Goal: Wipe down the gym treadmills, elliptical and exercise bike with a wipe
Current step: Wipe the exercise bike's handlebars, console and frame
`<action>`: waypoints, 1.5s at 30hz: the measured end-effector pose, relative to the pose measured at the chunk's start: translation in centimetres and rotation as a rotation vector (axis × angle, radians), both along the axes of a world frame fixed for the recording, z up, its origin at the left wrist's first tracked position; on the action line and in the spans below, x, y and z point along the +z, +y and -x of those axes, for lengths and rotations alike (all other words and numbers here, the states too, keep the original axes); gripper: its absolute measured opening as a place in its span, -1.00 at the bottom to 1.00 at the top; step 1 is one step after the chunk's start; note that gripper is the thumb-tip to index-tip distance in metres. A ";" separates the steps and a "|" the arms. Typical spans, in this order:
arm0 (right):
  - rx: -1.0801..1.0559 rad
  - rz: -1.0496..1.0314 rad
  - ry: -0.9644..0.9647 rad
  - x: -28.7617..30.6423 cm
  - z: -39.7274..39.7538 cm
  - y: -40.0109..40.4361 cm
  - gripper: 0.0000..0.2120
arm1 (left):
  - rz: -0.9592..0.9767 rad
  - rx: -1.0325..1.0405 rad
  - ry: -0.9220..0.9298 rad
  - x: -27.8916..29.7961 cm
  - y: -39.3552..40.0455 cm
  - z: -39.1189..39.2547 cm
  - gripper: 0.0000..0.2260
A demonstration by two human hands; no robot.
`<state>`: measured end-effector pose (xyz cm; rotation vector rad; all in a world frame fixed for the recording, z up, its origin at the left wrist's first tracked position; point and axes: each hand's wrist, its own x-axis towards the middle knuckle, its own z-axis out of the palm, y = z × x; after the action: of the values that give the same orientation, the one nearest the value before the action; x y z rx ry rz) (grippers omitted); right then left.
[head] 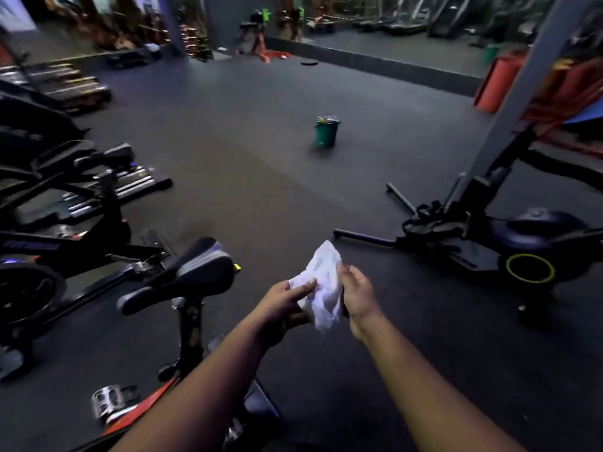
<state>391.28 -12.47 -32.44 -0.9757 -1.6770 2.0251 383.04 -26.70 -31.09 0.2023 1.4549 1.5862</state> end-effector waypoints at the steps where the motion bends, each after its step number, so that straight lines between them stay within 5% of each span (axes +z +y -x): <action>1: 0.011 -0.012 -0.008 -0.3 -0.5 0.9 -0.71 | -0.001 0.004 0.041 -0.4 0.7 0.1 -0.72; 6: -0.087 -0.003 -0.103 -2.4 -1.2 9.0 -0.89 | -0.019 0.093 0.107 -3.1 7.9 3.6 -0.85; 11: -0.144 -0.063 -0.215 -4.7 2.6 15.1 -0.75 | 0.032 -0.020 0.060 -5.9 13.7 8.3 -0.87; 16: -0.202 -0.066 -0.250 -4.9 7.1 19.8 -0.73 | 0.086 0.075 0.174 -7.4 18.4 15.0 -0.65; 20: -0.164 -0.033 -0.174 -3.2 10.1 22.8 -0.92 | 0.024 0.047 0.233 -6.6 21.6 18.9 -0.59; 25: -0.141 -0.162 -0.116 -2.4 13.2 26.8 -0.64 | -0.018 0.020 0.343 -5.5 24.7 22.3 -0.71; 39: -0.010 -0.397 -0.099 -2.5 25.8 44.3 -0.90 | 0.455 0.125 1.146 -3.0 38.4 34.5 -0.89; 45: 0.112 -0.681 -0.235 -1.8 31.2 50.4 -0.89 | 0.425 0.177 1.156 -2.8 42.1 38.9 -0.86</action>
<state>360.10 37.90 -34.24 -0.8957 -2.3540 1.2497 344.11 15.37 -33.86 0.8506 2.7021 1.2447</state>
